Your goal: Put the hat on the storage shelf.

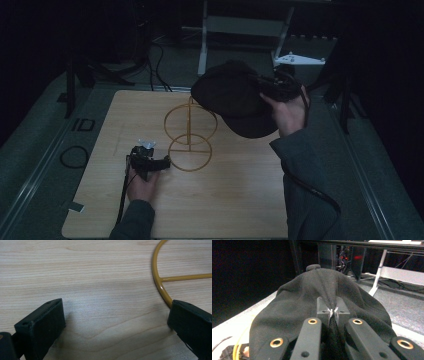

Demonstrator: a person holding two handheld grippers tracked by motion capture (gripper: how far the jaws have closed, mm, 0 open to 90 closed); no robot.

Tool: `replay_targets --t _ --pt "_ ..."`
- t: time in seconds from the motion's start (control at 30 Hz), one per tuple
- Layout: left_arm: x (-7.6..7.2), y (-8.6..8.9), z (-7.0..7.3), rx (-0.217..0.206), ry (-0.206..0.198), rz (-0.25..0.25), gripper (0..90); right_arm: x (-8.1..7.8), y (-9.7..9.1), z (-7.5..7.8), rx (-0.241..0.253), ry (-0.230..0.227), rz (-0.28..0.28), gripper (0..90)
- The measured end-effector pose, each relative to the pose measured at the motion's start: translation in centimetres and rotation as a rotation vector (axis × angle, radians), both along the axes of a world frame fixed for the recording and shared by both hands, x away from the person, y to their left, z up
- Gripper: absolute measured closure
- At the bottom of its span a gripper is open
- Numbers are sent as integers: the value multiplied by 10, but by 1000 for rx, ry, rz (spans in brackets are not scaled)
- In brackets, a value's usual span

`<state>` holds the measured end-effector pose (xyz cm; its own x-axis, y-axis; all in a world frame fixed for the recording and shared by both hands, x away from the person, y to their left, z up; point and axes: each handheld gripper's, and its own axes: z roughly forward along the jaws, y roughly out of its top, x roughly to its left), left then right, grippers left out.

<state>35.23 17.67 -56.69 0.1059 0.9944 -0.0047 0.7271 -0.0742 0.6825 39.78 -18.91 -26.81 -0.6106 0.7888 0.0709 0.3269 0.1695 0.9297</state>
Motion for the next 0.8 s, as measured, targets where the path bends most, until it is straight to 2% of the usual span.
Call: replay_targets --t 0.17,0.47,0.57,0.8 --pt "0 0 0 1 1 -1 7 -1 9 1 -14 -8 15 860" --pt "0 0 0 1 2 -1 7 -1 21 4 -7 -20 44 860" --pt "0 0 0 0 1 -1 7 -3 28 5 -1 -28 77 859" --pt "0 0 0 3 2 -1 7 -5 43 7 2 -31 116 859"
